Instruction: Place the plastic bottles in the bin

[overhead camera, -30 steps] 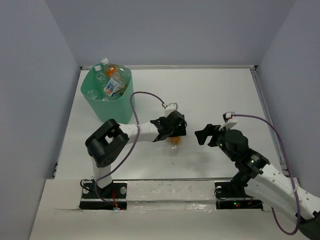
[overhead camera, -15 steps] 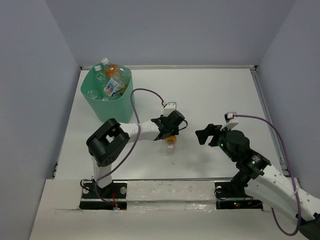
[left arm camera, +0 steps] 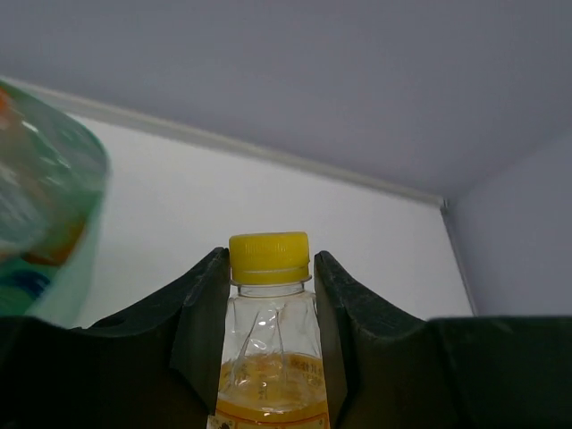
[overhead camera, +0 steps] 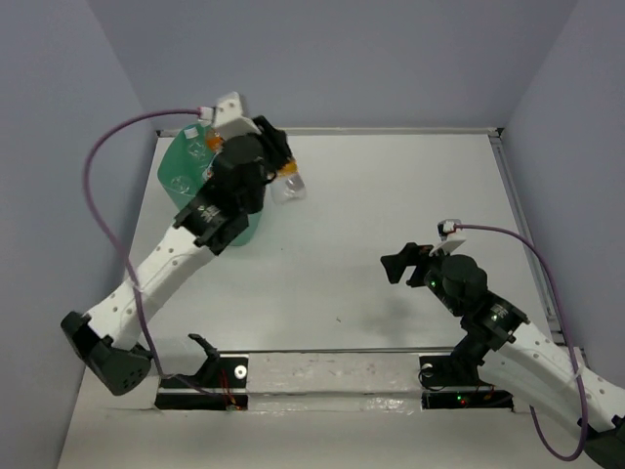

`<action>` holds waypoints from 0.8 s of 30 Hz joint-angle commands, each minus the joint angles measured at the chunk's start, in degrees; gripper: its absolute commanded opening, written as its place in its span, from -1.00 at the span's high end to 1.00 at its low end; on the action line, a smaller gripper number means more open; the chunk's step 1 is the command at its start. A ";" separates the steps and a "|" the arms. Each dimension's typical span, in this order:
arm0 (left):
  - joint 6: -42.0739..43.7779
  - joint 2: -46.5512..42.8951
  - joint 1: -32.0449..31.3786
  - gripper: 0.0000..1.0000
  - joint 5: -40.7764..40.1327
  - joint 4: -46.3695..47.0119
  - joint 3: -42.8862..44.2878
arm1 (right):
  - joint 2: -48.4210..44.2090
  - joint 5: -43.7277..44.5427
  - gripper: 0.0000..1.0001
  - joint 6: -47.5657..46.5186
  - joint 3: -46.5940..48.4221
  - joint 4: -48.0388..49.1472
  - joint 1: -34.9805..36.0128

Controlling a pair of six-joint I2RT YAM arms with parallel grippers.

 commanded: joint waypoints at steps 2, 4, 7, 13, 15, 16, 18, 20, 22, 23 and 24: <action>10.31 -7.09 13.94 0.90 -11.41 4.29 3.72 | -1.03 -1.69 -0.81 -0.01 0.19 3.73 -0.16; 12.44 -7.80 19.83 0.90 -14.83 7.80 3.55 | -1.56 -2.14 -0.81 -0.10 -0.16 3.90 -0.16; 16.04 -7.37 26.50 0.90 -16.07 14.03 3.11 | -1.65 -2.40 -0.81 -0.27 -0.51 3.91 -0.16; 22.02 -1.84 34.51 0.90 -18.11 21.60 1.53 | -1.38 -4.33 -0.81 0.08 -1.48 4.52 -0.16; 23.34 -0.87 35.50 0.89 -17.84 25.55 -0.57 | -1.47 -4.60 -0.81 -0.18 -1.57 4.87 -0.16; 24.74 -0.43 35.67 0.88 -18.01 28.01 -1.89 | -1.56 -4.60 -0.81 -0.27 -1.57 4.87 -0.16; 29.57 1.06 35.68 0.88 -18.19 33.38 -3.74 | -1.82 -4.86 -0.81 -0.71 -1.57 5.13 -0.16; 30.99 2.47 35.67 0.87 -18.02 33.83 -4.71 | -2.09 -4.86 -0.81 -0.89 -1.57 5.13 -0.16; 30.65 2.39 35.76 0.86 -17.23 35.23 -7.33 | -2.26 -4.77 -0.81 -0.97 -1.56 5.31 -0.16; 30.47 1.78 35.68 0.81 -16.96 36.11 -8.48 | -2.26 -4.77 -0.81 -0.97 -1.57 5.48 -0.16; 30.38 1.34 35.76 0.78 -16.44 37.86 -9.71 | -2.18 -4.86 -0.81 -0.97 -1.57 5.75 -0.16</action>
